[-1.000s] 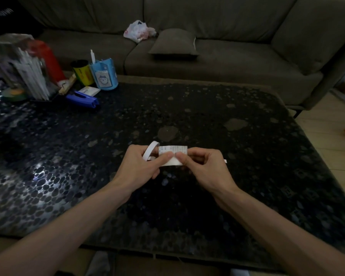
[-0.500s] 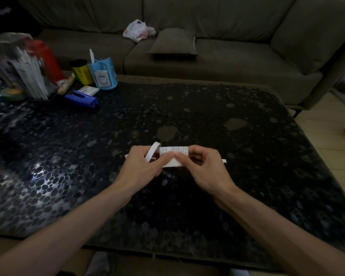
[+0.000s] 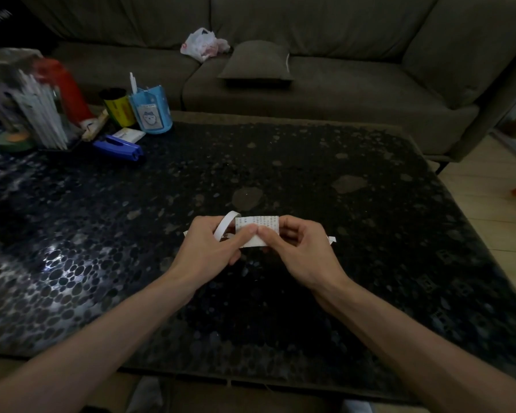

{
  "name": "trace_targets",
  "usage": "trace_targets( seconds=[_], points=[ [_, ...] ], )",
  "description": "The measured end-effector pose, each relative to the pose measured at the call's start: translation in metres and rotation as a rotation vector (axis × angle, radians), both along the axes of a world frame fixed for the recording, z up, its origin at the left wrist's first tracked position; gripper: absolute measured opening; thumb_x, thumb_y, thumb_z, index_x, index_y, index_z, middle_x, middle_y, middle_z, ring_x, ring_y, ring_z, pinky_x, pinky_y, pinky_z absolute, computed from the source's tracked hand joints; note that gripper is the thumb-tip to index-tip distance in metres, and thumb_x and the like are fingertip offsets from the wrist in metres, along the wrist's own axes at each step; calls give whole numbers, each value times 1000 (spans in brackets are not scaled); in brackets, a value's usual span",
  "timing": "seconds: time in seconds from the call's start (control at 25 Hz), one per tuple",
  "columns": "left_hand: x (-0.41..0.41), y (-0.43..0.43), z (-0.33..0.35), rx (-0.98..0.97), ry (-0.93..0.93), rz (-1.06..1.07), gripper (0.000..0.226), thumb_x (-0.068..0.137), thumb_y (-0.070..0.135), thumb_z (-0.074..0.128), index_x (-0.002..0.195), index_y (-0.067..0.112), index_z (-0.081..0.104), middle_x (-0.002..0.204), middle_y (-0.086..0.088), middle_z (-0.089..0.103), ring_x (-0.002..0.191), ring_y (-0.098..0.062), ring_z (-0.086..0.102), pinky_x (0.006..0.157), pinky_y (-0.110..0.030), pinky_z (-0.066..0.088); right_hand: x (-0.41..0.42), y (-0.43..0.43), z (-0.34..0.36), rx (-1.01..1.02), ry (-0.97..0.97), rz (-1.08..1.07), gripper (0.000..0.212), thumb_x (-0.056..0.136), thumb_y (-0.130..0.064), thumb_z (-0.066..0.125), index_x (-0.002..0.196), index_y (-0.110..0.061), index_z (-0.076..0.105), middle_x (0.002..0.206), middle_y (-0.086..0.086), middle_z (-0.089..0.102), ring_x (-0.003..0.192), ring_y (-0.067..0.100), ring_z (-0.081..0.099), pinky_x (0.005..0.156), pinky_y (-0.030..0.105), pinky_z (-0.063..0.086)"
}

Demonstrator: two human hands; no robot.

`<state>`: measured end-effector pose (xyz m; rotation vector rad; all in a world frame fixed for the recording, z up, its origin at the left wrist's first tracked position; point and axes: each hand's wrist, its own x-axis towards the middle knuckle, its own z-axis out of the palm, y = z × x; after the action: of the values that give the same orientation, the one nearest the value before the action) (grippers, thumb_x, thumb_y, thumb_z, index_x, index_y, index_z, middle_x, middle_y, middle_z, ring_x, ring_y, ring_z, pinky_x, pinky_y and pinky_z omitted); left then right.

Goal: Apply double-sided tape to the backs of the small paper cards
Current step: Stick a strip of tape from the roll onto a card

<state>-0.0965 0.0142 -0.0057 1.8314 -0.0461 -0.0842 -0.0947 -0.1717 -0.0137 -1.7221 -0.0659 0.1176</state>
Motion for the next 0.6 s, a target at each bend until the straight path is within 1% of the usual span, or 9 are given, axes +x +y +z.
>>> trace_targets(
  seconds=[0.12, 0.28, 0.4, 0.52, 0.6],
  points=[
    [-1, -2, 1, -8, -30, 31, 19, 94, 39, 72, 91, 22, 80, 54, -3, 64, 48, -10, 53, 50, -18, 44, 0, 2, 0, 23, -6, -17, 13, 99, -30, 70, 109, -26, 77, 101, -13, 79, 97, 3, 75, 90, 31, 63],
    [1, -8, 2, -3, -32, 67, 16, 95, 32, 74, 88, 18, 79, 53, -2, 62, 46, -11, 52, 45, -20, 41, 0, 3, -1, -8, -26, -60, 10, 98, -31, 72, 105, -29, 78, 99, -15, 79, 96, 1, 74, 88, 27, 61],
    [1, -7, 2, 19, -34, 46, 20, 96, 35, 72, 90, 18, 79, 53, -2, 63, 46, -8, 52, 47, -19, 42, 1, 1, 0, 33, -11, -70, 12, 96, -29, 74, 106, -26, 79, 99, -14, 79, 94, 3, 76, 83, 24, 62],
    [0, -7, 1, 28, 5, 23, 24, 96, 41, 70, 88, 21, 79, 52, -5, 63, 45, -10, 52, 49, -19, 42, 2, 0, -1, -14, -3, -75, 9, 97, -29, 73, 103, -26, 78, 97, -12, 79, 93, 4, 76, 87, 30, 62],
    [1, -7, 2, 9, 6, 47, 22, 95, 39, 72, 86, 21, 80, 52, -6, 62, 46, -11, 51, 48, -20, 41, 1, 1, -1, -14, 4, -66, 10, 97, -30, 72, 105, -26, 78, 98, -13, 79, 95, 3, 75, 90, 32, 62]
  ],
)
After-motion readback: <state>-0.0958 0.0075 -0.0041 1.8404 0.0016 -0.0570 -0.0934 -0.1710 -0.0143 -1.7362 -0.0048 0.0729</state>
